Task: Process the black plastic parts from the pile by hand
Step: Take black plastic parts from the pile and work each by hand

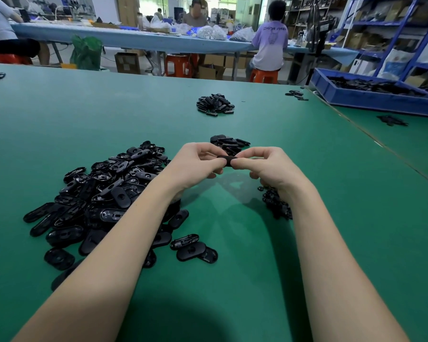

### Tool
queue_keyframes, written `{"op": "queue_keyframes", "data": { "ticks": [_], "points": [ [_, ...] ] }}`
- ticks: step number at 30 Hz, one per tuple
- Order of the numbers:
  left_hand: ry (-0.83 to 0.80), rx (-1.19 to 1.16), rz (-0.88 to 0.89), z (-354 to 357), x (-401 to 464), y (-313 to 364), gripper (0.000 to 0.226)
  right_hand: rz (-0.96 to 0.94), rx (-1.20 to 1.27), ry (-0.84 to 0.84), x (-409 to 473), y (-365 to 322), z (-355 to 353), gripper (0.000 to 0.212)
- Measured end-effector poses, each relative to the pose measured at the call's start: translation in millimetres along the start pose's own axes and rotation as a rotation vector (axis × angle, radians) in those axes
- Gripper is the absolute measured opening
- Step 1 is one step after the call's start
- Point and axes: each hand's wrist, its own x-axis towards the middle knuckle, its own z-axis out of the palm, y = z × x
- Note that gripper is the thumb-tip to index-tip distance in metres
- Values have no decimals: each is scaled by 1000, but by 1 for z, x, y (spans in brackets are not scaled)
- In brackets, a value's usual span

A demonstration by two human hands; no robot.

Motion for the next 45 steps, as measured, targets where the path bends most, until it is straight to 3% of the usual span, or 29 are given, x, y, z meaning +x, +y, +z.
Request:
{"op": "queue_keyframes", "data": {
  "ticks": [22, 30, 36, 45],
  "points": [
    [36, 24, -72, 4, 0, 1, 8, -102, -114, 96, 6, 6, 11, 15],
    [22, 76, -5, -1, 3, -5, 7, -139, -55, 109, 5, 10, 17, 17],
    [5, 382, 207, -8, 0, -9, 21, -55, -14, 46, 4, 9, 15, 11],
    [125, 543, 192, -6, 14, -17, 19, -51, -293, 103, 6, 4, -8, 3]
  ]
}}
